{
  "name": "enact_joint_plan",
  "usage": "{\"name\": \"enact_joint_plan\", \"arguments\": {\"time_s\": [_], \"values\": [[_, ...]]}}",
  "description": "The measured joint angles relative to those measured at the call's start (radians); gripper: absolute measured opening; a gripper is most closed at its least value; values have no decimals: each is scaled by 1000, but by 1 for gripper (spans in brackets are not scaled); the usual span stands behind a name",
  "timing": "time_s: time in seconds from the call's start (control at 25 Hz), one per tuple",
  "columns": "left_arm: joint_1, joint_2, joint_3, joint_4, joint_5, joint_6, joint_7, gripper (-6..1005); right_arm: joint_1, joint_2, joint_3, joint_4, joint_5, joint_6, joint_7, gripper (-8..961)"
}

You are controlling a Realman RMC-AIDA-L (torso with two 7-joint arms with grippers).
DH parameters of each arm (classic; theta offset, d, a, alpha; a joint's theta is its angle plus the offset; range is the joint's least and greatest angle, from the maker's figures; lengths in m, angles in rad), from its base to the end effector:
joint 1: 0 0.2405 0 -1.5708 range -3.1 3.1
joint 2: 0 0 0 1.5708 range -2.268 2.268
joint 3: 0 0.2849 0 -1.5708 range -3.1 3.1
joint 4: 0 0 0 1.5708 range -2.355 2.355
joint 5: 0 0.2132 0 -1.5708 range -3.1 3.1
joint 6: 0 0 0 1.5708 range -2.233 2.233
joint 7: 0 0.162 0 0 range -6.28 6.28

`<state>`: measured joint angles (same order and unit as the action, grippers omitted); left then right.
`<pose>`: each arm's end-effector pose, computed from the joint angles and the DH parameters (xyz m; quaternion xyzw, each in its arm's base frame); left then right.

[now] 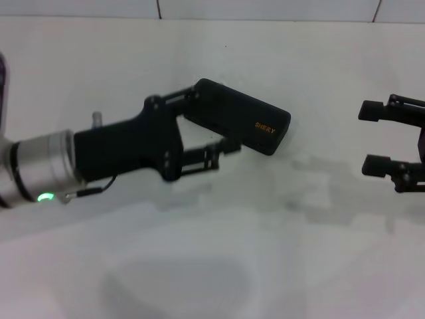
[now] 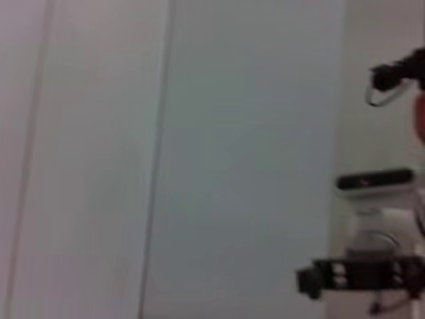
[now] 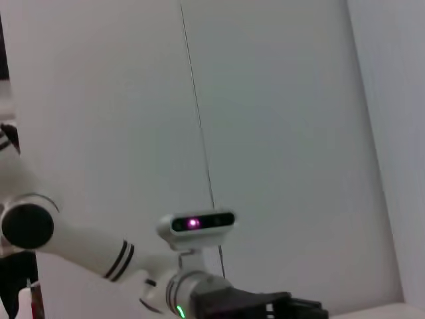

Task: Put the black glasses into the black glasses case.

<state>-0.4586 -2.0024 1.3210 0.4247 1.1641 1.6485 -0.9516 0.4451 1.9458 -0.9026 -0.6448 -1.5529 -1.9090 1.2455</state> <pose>-0.2420 0.3126 -0.0431 -0.9013 -0.0707 -0.4147 0.1030 0.2515 0.3101 0.0350 -0.9181 0.0688 0.3867 0.0530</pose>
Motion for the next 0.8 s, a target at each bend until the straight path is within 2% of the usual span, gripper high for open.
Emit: {"name": "enact_joint_plan", "arguments": {"time_s": [0.12,0.32,0.4,0.52,0.8], "values": [[13,8,0,3,31,21,8,655,-1,5,-3,6,-20,13,-37,762],[53,1,5,14,40,28,73,876,-1,33,-12,7,-78,15,-121,829],[62,-2,6,21,60,36,89,879,-2,44,-13,4,-91,15,-140,844],[58,1,5,24,104,56,94,883,-3,51,-13,11,-99,22,-166,843],[62,20,-1,25,140,77,98,888,-7,70,-15,43,-101,65,-232,843]]}}
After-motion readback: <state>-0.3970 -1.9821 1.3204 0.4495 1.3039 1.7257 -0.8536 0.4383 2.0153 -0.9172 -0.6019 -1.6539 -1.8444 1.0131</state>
